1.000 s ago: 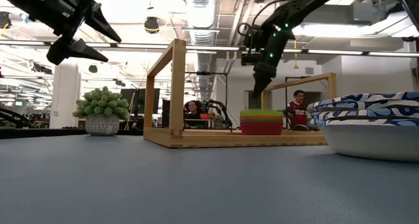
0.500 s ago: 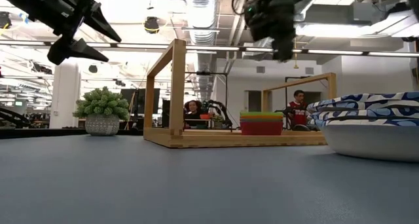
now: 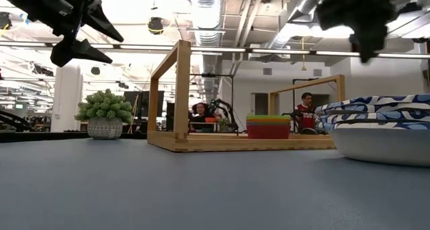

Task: Place and stack bowls onto a shelf
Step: Put the blue patterned bowl on the shelf

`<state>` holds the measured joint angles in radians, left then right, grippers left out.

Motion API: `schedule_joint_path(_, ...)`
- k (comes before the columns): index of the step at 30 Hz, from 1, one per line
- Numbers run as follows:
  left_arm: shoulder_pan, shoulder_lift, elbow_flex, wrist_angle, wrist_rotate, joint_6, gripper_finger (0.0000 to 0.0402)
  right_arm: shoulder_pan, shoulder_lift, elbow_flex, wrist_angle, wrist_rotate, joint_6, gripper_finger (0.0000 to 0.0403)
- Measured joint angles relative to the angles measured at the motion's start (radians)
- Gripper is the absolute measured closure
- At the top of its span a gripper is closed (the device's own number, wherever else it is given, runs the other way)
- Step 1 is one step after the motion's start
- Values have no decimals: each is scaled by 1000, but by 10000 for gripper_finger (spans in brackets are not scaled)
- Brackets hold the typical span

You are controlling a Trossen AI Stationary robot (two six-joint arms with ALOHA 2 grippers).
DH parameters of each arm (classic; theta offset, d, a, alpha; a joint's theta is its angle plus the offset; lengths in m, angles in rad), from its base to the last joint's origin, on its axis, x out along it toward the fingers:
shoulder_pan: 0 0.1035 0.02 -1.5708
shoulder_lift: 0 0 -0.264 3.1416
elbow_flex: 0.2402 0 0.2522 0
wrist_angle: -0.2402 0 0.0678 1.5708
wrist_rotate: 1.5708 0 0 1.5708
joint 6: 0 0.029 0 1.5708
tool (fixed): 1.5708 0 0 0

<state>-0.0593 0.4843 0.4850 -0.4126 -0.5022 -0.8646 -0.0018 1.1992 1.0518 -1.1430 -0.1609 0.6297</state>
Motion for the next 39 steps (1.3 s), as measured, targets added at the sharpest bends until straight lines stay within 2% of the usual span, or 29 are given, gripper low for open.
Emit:
schedule_joint_path(5, 0, 0, 0, 0, 0, -1, 127, 115, -31, -128, -2, 159, 183, 272)
schedule_joint_path(9, 0, 0, 0, 0, 0, -2, 127, 124, -34, -199, 57, 177, 204, 223)
schedule_joint_path(12, 0, 0, 0, 0, 0, -3, 127, 124, -34, -262, 130, 177, 209, 209)
schedule_joint_path(17, 0, 0, 0, 0, -3, -11, 127, 116, -33, -305, 162, 181, 211, 216)
schedule_joint_path(32, 0, 0, 0, 0, -10, -14, 127, 111, -33, -305, 162, 197, 185, 300)
schedule_joint_path(35, 0, 0, 0, 0, -10, -14, 127, 111, -34, -305, 150, 198, 212, 301)
schedule_joint_path(39, 0, 0, 0, 0, -9, -15, 127, 113, -60, -285, 85, 184, 317, 276)
